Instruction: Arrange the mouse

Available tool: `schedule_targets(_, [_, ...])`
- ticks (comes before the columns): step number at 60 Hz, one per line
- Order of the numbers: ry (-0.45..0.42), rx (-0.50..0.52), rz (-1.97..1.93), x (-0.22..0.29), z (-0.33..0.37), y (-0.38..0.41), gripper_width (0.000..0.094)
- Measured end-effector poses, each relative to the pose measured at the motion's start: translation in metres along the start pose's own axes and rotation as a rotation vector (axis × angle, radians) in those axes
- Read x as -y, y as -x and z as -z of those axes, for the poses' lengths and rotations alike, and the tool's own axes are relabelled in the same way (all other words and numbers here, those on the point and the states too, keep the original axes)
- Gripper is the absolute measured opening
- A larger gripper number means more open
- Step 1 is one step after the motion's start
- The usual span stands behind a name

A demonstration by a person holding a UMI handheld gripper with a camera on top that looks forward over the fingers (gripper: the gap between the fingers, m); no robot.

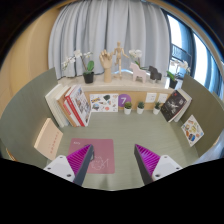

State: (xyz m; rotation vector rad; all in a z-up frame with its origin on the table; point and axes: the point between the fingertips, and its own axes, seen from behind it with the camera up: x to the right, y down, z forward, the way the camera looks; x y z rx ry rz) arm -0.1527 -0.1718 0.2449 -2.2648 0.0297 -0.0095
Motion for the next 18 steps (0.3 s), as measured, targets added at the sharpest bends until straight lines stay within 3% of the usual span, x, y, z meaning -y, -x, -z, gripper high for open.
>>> schedule_targets(18, [-0.091, 0.021, -0.011, 0.005, 0.050, -0.059, 0.0839])
